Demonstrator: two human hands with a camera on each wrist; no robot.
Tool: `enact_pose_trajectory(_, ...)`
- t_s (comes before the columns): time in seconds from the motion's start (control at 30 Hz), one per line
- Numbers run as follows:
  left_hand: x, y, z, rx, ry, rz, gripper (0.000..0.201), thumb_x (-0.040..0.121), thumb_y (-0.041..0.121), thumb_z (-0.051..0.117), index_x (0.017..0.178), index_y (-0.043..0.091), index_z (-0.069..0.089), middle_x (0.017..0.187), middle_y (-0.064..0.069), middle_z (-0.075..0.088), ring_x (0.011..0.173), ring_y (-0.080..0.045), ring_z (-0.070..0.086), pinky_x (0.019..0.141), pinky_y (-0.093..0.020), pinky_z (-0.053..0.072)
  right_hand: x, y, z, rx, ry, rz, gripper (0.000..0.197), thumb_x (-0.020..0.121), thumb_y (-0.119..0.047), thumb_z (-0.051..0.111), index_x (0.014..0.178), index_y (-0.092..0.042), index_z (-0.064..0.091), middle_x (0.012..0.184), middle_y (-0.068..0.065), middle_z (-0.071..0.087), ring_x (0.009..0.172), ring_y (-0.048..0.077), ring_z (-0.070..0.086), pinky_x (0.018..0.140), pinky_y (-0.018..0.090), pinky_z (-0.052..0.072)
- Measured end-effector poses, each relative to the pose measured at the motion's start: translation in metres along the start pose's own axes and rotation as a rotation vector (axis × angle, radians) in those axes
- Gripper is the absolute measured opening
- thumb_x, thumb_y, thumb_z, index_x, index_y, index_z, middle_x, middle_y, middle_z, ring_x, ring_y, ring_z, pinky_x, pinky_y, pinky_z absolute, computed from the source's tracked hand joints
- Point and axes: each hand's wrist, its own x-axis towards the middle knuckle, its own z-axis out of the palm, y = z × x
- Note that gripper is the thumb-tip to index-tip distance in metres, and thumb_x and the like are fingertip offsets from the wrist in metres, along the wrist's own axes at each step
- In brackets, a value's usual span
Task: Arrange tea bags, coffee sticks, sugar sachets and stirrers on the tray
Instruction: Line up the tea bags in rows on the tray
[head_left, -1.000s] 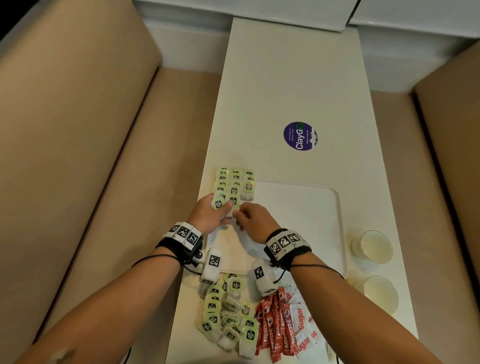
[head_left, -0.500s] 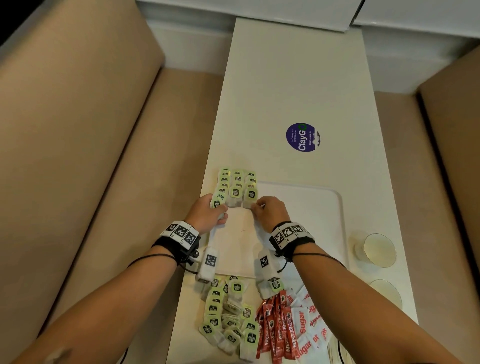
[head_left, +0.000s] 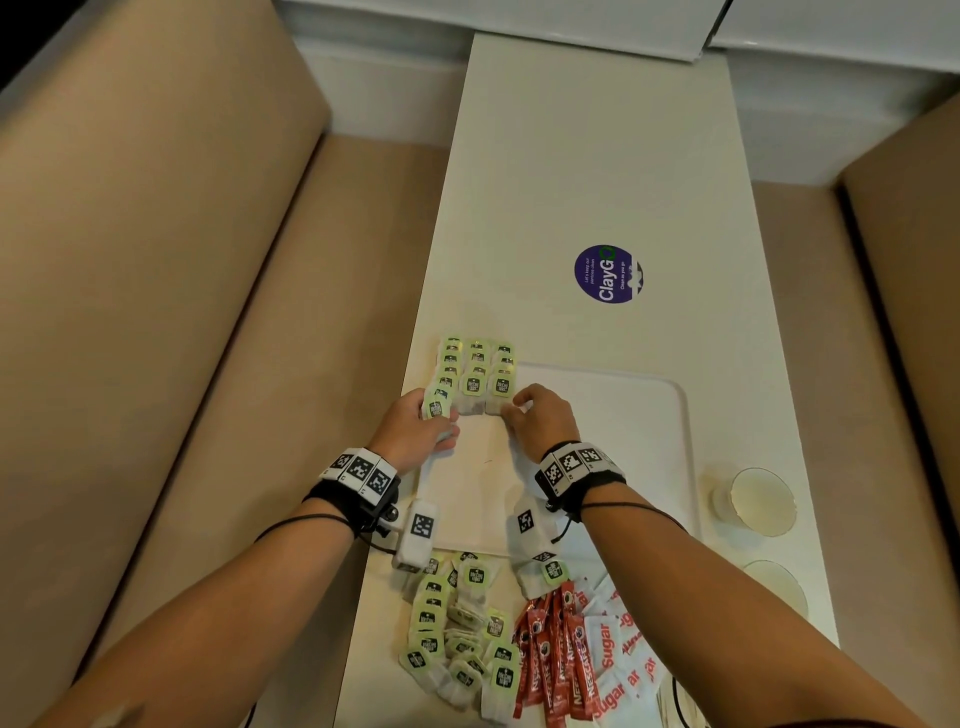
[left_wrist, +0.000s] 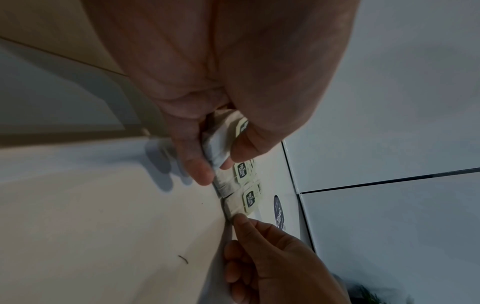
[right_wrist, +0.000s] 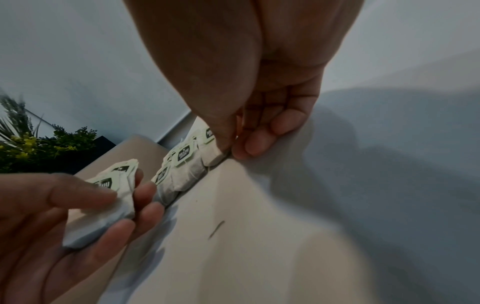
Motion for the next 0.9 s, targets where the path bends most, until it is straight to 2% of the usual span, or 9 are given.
enact_pose_trajectory(0.2,-0.001,-0.002,-0.001,-0.041,-0.032,-0.019,0.027,0.088,-0.012,0.059,0.109,0.005,0.060,0.103,-0.009,0.068,0.092,-0.024,0.068,0.076,-0.032,0.060,-0.001,-0.002,0.001,0.013,-0.005,-0.007,0.021,0.096,-0.029,0.063,0.110,-0.013,0.066,0.114,0.010,0.070,0.089,0.020,0.057,0.075,0.028,0.045)
enact_pose_trajectory(0.3,-0.001,-0.004,0.000,-0.076,-0.054,-0.032,0.034,0.088,-0.012,0.062,0.115,0.008,0.058,0.106,-0.010,0.068,0.097,-0.026,0.069,0.075,-0.032,0.059,-0.002,-0.001,0.000,0.040,-0.013,-0.010,0.022,0.095,-0.028,0.063,0.112,-0.014,0.067,0.118,0.009,0.069,0.100,0.024,0.063,0.079,0.027,0.043)
enact_pose_trajectory(0.5,-0.003,-0.006,-0.002,-0.094,-0.050,-0.032,0.038,0.089,-0.012,0.061,0.122,0.007,0.056,0.108,-0.011,0.067,0.096,-0.026,0.069,0.074,-0.030,0.060,-0.004,-0.003,0.000,0.055,-0.027,-0.029,0.044,0.098,-0.033,0.060,0.139,-0.017,0.058,0.136,0.007,0.064,0.122,0.027,0.060,0.094,0.030,0.045)
enact_pose_trajectory(0.63,-0.003,-0.008,-0.003,-0.095,-0.047,-0.023,0.038,0.088,-0.012,0.063,0.121,0.005,0.056,0.110,-0.013,0.067,0.098,-0.027,0.069,0.074,-0.030,0.060,-0.004,-0.006,0.003,0.050,-0.069,-0.085,0.035,0.097,-0.032,0.057,0.131,-0.030,0.065,0.125,-0.001,0.071,0.112,0.022,0.065,0.083,0.028,0.044)
enact_pose_trajectory(0.77,-0.004,-0.009,-0.003,-0.106,-0.052,-0.018,0.036,0.087,-0.013,0.062,0.116,0.007,0.057,0.109,-0.013,0.066,0.099,-0.030,0.067,0.073,-0.030,0.060,-0.005,-0.008,-0.001,0.038,-0.052,-0.065,0.036,0.096,-0.033,0.060,0.132,-0.027,0.060,0.120,-0.001,0.070,0.107,0.023,0.065,0.081,0.029,0.042)
enact_pose_trajectory(0.9,-0.005,-0.012,-0.004,-0.126,-0.051,-0.025,0.036,0.090,-0.013,0.062,0.117,0.010,0.055,0.115,-0.017,0.068,0.104,-0.031,0.069,0.077,-0.032,0.062,-0.004,-0.010,-0.004,0.055,-0.081,-0.097,0.039,0.095,-0.034,0.061,0.134,-0.030,0.058,0.124,-0.001,0.070,0.110,0.024,0.064,0.084,0.030,0.044)
